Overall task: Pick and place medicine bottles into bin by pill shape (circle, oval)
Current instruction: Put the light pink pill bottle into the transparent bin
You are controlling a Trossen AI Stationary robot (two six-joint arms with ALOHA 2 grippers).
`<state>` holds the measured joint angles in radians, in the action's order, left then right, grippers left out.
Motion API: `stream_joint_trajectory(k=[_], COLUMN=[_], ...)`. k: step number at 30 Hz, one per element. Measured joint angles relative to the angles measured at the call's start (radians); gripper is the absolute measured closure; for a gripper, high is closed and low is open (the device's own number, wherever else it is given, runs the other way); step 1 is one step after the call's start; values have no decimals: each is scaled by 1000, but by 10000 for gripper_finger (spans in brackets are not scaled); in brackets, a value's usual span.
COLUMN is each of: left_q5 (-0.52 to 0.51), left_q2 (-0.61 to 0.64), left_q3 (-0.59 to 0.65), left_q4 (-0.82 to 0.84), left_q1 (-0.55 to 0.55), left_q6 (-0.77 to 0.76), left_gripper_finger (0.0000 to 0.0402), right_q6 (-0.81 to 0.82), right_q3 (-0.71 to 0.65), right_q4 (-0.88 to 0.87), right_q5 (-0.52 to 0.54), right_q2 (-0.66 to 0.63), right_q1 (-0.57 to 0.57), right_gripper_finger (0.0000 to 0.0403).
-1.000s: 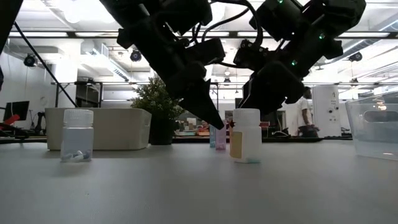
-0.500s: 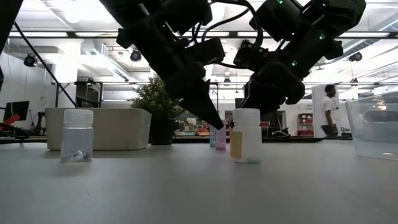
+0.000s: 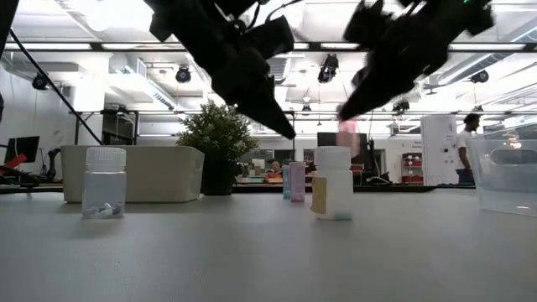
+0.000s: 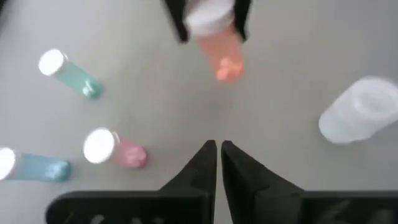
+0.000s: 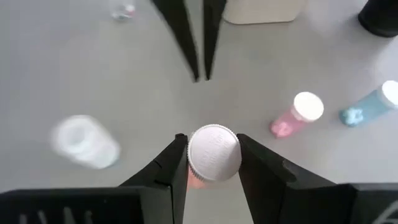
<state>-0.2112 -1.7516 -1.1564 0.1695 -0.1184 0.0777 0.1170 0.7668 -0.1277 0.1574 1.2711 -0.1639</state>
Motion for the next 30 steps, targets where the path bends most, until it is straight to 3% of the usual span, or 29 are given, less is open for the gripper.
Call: stream_joint_trajectory(k=[9, 15, 22, 30], left_q5=[-8, -55, -76, -82], left_q2=[35, 35, 35, 35], left_q3=[0, 0, 0, -3], left_q4=[-7, -5, -37, -61], left_q1=[0, 1, 1, 1], left_q6=[42, 42, 40, 35], left_gripper_finger=[396, 396, 396, 396], right_q6=[215, 373, 539, 657], right_q3=[0, 0, -13, -114], right_q4=[-356, -584, -761, -743], right_q5=[11, 18, 130, 279], right_q2=[-312, -455, -498, -498], right_q1=[-161, -298, -435, -579], right_gripper_finger=[291, 290, 289, 289])
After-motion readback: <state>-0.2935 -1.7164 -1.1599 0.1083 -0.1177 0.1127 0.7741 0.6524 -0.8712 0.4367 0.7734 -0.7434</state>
